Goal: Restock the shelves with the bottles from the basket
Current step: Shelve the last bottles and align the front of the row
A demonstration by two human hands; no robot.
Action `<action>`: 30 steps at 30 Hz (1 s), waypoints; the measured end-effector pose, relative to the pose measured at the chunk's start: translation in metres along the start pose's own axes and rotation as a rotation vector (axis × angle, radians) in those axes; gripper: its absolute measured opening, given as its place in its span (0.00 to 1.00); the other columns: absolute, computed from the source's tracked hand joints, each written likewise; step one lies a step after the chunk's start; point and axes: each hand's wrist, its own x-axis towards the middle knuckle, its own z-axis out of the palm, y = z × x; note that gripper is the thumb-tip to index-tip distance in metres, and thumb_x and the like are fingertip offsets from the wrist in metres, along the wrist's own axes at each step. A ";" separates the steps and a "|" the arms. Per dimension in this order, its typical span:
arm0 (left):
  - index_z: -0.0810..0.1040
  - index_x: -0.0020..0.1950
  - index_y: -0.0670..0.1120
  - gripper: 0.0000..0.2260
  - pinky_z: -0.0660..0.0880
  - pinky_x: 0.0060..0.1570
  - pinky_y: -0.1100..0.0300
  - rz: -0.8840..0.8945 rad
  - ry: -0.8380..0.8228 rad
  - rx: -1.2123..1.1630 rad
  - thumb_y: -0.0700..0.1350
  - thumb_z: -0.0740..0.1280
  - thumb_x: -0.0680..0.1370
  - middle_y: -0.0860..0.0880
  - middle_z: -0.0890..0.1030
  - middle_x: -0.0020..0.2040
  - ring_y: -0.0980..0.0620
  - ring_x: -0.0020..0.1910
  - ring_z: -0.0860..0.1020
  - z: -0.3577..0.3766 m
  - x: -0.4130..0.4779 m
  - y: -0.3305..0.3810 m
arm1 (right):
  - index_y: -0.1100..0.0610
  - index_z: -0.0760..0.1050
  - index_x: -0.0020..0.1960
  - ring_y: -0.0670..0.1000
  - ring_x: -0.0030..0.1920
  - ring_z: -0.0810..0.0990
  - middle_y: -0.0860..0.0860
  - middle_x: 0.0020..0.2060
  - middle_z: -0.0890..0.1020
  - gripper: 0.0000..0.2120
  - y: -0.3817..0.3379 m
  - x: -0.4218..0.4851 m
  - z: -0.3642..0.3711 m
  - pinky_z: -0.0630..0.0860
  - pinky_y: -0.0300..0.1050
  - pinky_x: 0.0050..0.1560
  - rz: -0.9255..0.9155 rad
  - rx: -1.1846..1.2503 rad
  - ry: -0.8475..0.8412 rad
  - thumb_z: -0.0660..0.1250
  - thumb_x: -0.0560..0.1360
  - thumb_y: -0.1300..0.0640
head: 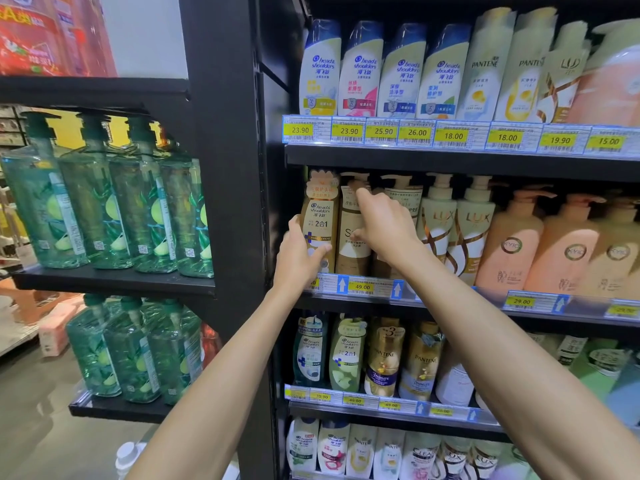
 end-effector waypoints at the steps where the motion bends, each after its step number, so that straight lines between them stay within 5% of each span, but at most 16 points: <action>1: 0.57 0.80 0.48 0.36 0.72 0.52 0.66 -0.002 -0.001 -0.003 0.46 0.74 0.78 0.47 0.75 0.69 0.54 0.60 0.76 0.000 0.000 0.000 | 0.55 0.63 0.50 0.62 0.48 0.81 0.58 0.48 0.80 0.23 0.000 0.000 0.000 0.68 0.49 0.39 0.000 0.001 0.001 0.78 0.71 0.53; 4: 0.57 0.80 0.48 0.37 0.73 0.62 0.55 -0.003 -0.003 -0.013 0.46 0.74 0.78 0.46 0.75 0.70 0.50 0.65 0.76 -0.001 -0.001 0.001 | 0.55 0.60 0.49 0.61 0.47 0.81 0.57 0.46 0.80 0.25 0.001 -0.001 0.000 0.67 0.49 0.38 -0.001 -0.001 0.005 0.78 0.71 0.53; 9: 0.59 0.79 0.47 0.35 0.71 0.59 0.59 -0.019 -0.011 -0.013 0.47 0.74 0.77 0.47 0.76 0.69 0.50 0.66 0.76 -0.002 -0.003 0.002 | 0.54 0.61 0.49 0.60 0.46 0.82 0.56 0.46 0.81 0.25 0.001 -0.001 -0.001 0.66 0.48 0.37 0.009 -0.019 0.001 0.78 0.70 0.50; 14: 0.58 0.79 0.45 0.34 0.70 0.62 0.58 -0.035 -0.049 0.020 0.48 0.72 0.79 0.47 0.76 0.70 0.48 0.68 0.75 -0.004 -0.009 0.004 | 0.57 0.66 0.59 0.61 0.47 0.82 0.57 0.46 0.81 0.25 -0.001 -0.006 -0.003 0.68 0.49 0.37 0.011 -0.048 -0.002 0.77 0.71 0.51; 18: 0.56 0.81 0.45 0.36 0.71 0.71 0.47 -0.039 -0.067 0.057 0.50 0.71 0.79 0.46 0.70 0.75 0.48 0.72 0.71 -0.010 -0.019 0.007 | 0.55 0.61 0.69 0.60 0.43 0.81 0.56 0.47 0.79 0.32 0.001 -0.018 -0.005 0.71 0.49 0.35 -0.016 -0.019 0.039 0.76 0.72 0.53; 25: 0.57 0.81 0.48 0.32 0.71 0.66 0.48 0.169 -0.033 0.411 0.53 0.67 0.81 0.48 0.64 0.78 0.47 0.76 0.64 -0.019 -0.053 0.015 | 0.49 0.58 0.77 0.58 0.58 0.80 0.50 0.72 0.68 0.35 0.033 -0.048 -0.021 0.77 0.54 0.48 -0.100 0.023 -0.042 0.69 0.76 0.44; 30: 0.65 0.77 0.47 0.27 0.69 0.67 0.50 0.324 -0.058 0.604 0.53 0.67 0.81 0.47 0.71 0.72 0.45 0.73 0.65 -0.013 -0.059 0.040 | 0.48 0.60 0.76 0.54 0.63 0.76 0.47 0.74 0.65 0.34 0.053 -0.064 -0.037 0.73 0.48 0.45 -0.135 -0.039 -0.158 0.69 0.76 0.44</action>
